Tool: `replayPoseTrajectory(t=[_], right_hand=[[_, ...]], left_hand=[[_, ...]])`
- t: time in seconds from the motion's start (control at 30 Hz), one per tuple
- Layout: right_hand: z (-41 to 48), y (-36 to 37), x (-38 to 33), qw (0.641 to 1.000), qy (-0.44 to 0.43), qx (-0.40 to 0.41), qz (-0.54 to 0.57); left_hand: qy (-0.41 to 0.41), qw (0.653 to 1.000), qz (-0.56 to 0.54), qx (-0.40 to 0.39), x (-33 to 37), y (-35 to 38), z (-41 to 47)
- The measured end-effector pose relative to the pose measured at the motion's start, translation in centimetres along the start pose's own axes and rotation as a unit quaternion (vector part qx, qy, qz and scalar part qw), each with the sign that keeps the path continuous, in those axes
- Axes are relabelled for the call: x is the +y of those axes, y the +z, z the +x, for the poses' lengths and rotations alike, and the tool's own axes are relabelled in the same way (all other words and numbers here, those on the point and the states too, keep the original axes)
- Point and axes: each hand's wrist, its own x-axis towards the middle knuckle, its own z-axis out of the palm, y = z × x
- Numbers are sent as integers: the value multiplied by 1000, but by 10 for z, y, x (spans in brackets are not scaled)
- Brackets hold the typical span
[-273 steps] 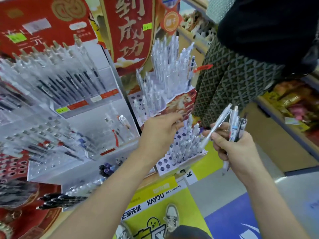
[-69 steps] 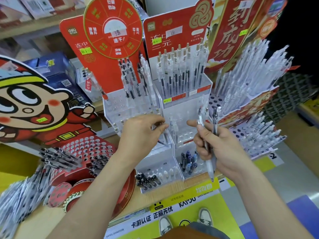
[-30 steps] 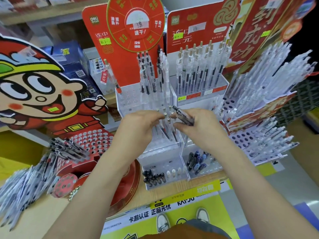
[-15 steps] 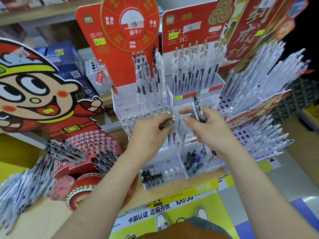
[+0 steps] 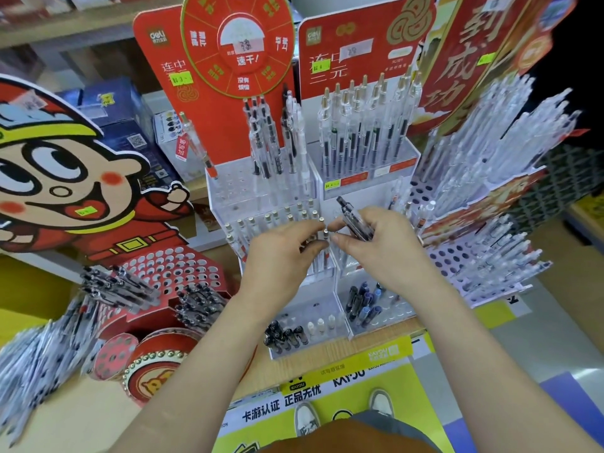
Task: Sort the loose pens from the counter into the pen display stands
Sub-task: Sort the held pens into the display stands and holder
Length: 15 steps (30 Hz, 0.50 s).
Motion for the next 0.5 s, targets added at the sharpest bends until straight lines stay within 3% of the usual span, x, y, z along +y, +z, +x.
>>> replayPoseTrajectory(t=[0.2,0.27,0.33,0.37,0.43,0.5], right_hand=[[1,-1,1,996,-23,-18,-83],[-1,-2,1,1000,7,-10,-27],[-4,-7,0,987,78,-8,142],[-7,-10,0,955,122,-19,271],[-12,-18,0,840,184,-60,507],[-20,-23,0,754,203,-96,617]], left_hand=[[41,998,51,-13,3,-2,3],[43,997,53,-38,1,-5,6],[20,997,37,-61,2,-9,6],[0,998,25,-66,3,-12,5],[-25,998,-13,-48,5,-18,1],[-38,998,-54,-4,12,-25,-1]])
